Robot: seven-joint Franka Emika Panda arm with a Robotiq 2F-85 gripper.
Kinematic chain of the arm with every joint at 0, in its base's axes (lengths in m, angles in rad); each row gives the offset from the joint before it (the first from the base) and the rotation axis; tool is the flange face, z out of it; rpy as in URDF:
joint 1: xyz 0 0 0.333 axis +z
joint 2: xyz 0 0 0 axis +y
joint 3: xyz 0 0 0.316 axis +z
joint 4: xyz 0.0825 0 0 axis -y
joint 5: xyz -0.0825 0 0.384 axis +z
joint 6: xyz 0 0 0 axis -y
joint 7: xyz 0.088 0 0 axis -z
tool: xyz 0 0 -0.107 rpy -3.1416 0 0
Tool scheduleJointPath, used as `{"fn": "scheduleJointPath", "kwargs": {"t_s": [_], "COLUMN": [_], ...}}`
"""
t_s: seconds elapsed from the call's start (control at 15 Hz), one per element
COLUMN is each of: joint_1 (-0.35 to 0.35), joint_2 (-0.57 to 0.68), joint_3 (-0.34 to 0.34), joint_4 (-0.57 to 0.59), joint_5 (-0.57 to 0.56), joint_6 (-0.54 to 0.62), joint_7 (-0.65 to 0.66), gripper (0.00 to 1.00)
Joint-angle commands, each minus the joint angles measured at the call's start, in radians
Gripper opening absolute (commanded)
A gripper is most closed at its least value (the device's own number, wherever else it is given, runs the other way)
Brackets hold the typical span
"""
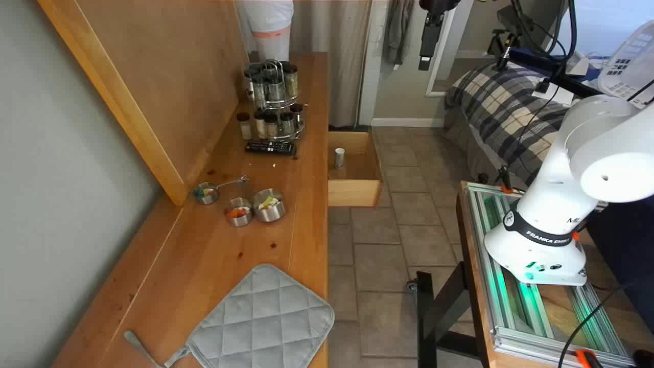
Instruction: Pick up the black remote and place it in the open upper drawer
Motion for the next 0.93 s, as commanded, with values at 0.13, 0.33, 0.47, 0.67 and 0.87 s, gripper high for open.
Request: {"fn": "scheduleJointPath", "kwargs": {"t_s": [0.13, 0.33, 0.47, 0.67, 0.87], "joint_1": [0.02, 0.02, 0.02, 0.02, 0.032], "joint_2": [-0.001, -0.001, -0.001, -0.001, 0.054], "joint_3": [-0.015, -0.015, -0.015, -0.015, 0.004], "joint_4": [0.003, 0.003, 0.003, 0.003, 0.015], "joint_5": [-0.009, -0.009, -0.009, -0.009, 0.004], "joint_6": [-0.006, -0.006, -0.006, -0.006, 0.018], "joint_7": [0.009, 0.009, 0.009, 0.009, 0.057], "gripper": [1.0, 1.0, 1.0, 1.0, 1.0]}}
